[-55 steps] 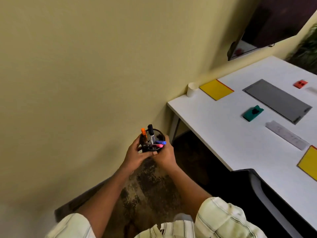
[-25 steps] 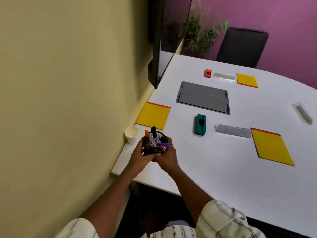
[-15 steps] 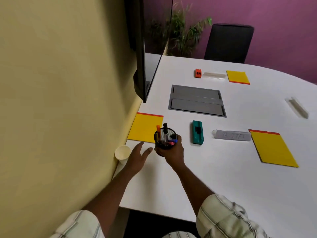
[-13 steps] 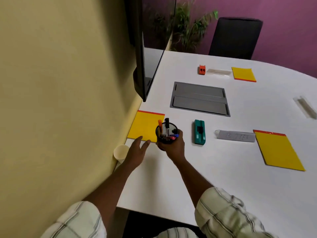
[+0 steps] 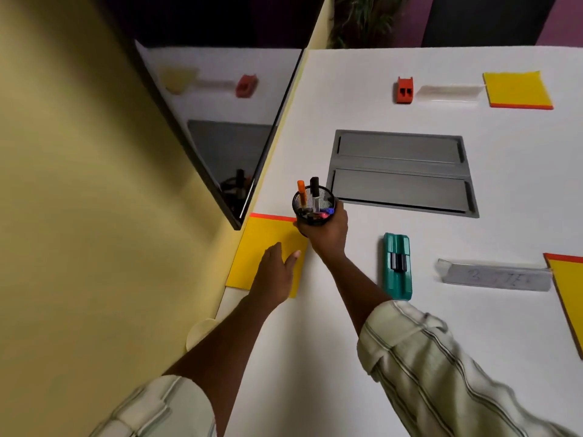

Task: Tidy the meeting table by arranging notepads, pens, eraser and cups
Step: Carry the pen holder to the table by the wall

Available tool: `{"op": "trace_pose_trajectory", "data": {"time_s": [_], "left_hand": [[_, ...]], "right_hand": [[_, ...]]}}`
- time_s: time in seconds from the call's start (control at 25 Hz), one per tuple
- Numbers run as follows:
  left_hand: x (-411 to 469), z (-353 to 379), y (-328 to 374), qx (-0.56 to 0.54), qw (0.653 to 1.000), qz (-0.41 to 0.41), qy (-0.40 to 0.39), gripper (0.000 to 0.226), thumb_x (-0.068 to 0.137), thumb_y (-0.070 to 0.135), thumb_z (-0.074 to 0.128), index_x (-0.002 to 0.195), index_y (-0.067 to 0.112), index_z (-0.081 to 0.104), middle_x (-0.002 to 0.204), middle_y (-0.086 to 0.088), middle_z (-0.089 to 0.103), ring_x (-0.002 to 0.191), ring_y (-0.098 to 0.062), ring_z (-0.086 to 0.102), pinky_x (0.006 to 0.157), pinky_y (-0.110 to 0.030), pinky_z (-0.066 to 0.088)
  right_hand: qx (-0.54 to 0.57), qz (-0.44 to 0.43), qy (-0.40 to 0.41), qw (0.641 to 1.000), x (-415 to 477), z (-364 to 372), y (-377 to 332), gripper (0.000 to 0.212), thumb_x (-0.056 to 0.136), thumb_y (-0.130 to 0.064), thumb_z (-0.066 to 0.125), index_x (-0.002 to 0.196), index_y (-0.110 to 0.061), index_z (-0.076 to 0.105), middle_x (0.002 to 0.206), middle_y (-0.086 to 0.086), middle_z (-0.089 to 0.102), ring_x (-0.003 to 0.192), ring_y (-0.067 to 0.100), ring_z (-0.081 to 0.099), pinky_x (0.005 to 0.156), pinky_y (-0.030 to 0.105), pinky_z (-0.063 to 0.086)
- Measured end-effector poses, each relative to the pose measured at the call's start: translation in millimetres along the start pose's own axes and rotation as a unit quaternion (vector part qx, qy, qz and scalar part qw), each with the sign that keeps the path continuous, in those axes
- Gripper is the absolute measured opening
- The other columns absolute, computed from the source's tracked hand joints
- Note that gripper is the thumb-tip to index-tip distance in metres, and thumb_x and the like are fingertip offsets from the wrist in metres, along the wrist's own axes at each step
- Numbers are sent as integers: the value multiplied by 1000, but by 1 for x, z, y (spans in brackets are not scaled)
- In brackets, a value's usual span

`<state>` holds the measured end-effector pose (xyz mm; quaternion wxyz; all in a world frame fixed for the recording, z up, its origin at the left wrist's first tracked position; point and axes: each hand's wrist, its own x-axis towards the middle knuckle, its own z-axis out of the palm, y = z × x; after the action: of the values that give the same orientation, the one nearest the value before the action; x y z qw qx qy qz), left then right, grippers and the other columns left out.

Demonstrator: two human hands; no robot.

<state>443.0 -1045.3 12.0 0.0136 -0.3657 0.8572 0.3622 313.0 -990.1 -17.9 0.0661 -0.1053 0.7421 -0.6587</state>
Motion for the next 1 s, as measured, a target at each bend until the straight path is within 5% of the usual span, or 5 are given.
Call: {"op": "trace_pose_trajectory", "data": {"time_s": [0.08,0.2,0.48,0.72,1.0], "left_hand": [[18,6,3,20,1000,15,1,60,98,39,39,147,7,25,153,-13,29,142,-26,25,111,-33,27],[42,6,3,61,998,29,-10,63,98,39,39,150,11,18,157,-9,18,147,-24,11,115,-33,21],[85,1,19,102,992,70,30,68,94,51,32,151,19,13,159,-2,13,148,-19,5,117,-37,25],[94,5,11,110,990,80,47,84,80,69,14,151,24,4,160,5,5,147,-13,-2,119,-35,22],[119,-12,4,157,983,90,37,91,75,73,7,151,23,0,160,2,2,147,-15,-4,118,-38,24]], "right_hand": [[8,-11,0,1000,27,7,10,74,48,-19,91,112,-30,55,103,-15,64,95,-1,61,79,13,50],[1,4,-6,1000,65,20,18,77,49,-22,93,116,-21,54,109,-9,61,99,7,59,82,20,51],[16,1,-18,1000,153,61,31,75,54,-20,92,119,-16,54,106,-10,59,93,4,56,73,0,43],[26,36,-24,999,202,94,49,78,58,-16,90,125,-16,50,120,0,61,107,16,58,91,40,54],[38,40,-39,998,220,119,58,79,58,-12,88,127,-16,49,122,1,61,110,20,58,89,45,55]]}}
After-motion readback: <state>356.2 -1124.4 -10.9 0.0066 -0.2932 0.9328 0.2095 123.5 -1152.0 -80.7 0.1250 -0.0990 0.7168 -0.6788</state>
